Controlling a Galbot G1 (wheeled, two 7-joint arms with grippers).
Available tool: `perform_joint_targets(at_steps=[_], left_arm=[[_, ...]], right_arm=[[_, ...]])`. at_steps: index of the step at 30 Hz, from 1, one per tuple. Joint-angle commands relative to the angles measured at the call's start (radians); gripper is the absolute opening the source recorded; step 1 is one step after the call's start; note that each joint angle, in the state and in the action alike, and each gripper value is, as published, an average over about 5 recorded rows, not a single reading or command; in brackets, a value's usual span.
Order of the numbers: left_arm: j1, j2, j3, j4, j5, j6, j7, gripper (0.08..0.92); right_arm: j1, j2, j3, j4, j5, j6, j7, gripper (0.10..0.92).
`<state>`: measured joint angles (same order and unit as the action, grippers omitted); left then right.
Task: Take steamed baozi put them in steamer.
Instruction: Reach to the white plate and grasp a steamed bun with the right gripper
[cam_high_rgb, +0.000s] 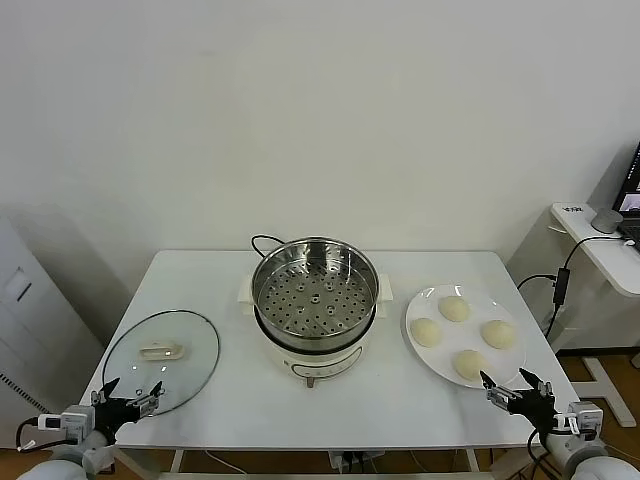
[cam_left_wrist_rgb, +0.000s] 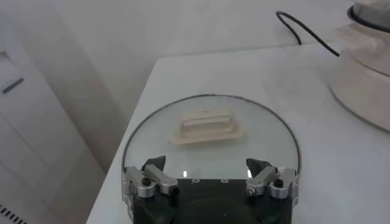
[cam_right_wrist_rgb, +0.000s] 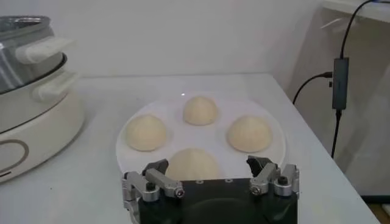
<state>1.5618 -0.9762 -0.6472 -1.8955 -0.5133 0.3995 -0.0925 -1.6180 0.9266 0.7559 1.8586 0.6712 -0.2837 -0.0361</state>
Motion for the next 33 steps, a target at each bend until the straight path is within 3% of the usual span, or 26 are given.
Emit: perform_joint_targets(at_steps=[1, 17, 26, 33], left_arm=[[0.000, 0.001, 0.001, -0.005, -0.004, 0.001, 0.000, 0.823], [0.000, 0.006, 0.000, -0.007, -0.004, 0.001, 0.001, 0.823], [-0.009, 0.019, 0.007, -0.011, -0.004, 0.008, 0.001, 0.823], [-0.018, 0.019, 0.014, -0.017, -0.003, 0.016, 0.001, 0.823]], right_arm=[[0.001, 0.000, 0.000, 0.001, 0.000, -0.002, 0.000, 0.823], [0.049, -0.024, 0.002, -0.018, -0.107, 0.013, -0.049, 0.823], [0.242, -0.112, -0.020, -0.144, -0.591, 0.138, -0.142, 0.823], [0.446, -0.217, -0.139, -0.240, -0.869, 0.198, -0.190, 0.823]])
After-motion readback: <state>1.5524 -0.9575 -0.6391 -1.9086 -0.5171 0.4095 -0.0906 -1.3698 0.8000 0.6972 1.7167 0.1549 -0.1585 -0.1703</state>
